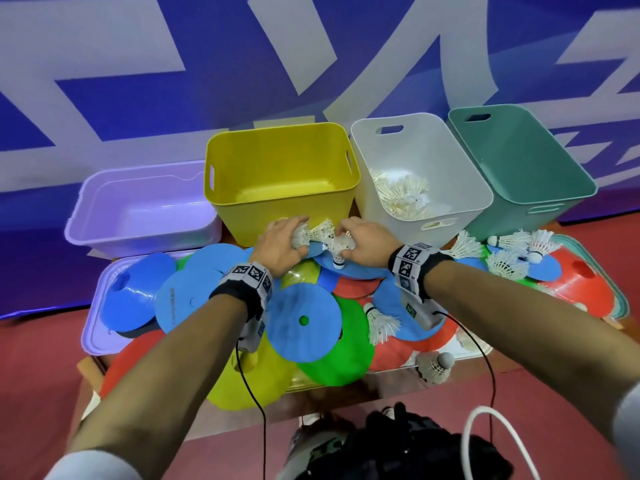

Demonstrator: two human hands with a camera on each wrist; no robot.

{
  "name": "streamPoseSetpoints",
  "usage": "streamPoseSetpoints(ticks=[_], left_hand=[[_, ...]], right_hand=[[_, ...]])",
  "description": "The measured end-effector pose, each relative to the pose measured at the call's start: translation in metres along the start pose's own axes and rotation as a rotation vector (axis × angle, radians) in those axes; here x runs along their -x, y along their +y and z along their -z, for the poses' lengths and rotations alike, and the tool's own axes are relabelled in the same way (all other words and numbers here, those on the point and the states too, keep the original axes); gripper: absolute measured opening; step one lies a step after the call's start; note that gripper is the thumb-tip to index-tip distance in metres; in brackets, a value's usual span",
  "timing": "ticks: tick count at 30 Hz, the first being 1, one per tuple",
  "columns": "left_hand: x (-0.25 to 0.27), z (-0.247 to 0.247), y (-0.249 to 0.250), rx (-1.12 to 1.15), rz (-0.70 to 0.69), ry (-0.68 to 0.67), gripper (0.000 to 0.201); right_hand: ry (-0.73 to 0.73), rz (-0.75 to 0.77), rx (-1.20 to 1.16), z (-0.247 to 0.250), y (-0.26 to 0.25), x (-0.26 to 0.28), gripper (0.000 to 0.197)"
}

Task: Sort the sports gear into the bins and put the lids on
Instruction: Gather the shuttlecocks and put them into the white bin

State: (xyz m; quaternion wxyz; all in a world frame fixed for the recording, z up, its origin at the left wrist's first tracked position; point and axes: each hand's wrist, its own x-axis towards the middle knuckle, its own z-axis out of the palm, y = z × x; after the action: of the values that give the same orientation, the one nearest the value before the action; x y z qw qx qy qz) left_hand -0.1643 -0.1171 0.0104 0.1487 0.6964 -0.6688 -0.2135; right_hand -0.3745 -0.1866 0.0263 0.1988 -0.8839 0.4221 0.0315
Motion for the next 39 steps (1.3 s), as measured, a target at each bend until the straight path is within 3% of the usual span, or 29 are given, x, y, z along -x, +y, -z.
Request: streamPoseSetpoints(ticks=[3,6,15,26,35,39], left_hand=[[0.006,0.0,0.001,0.012,0.013,0.026,0.065],[0.01,0.002,0.007,0.017,0.024,0.027,0.067],[-0.007,0.007,0.041,-0.109,0.052,0.03,0.069],[-0.022,-0.003,0.074,-0.055,0.029,0.018,0.07],[-0.015,-0.017,0.059,-0.035,0.105,-0.033,0.07],[-0.012,-0.016,0.044,0.025,0.13,-0.049,0.072]], right_hand=[[-0.034,-0.007,0.005,0.001,-0.004,0.001,0.061],[-0.082,0.001,0.046,0.003,-0.006,0.002,0.066],[0.008,0.013,0.045,0.03,0.017,0.02,0.053],[0.147,-0.025,-0.076,0.034,0.061,0.037,0.034],[-0.176,0.044,-0.039,0.006,0.056,0.028,0.066],[-0.296,0.065,0.005,0.002,0.051,0.016,0.071]])
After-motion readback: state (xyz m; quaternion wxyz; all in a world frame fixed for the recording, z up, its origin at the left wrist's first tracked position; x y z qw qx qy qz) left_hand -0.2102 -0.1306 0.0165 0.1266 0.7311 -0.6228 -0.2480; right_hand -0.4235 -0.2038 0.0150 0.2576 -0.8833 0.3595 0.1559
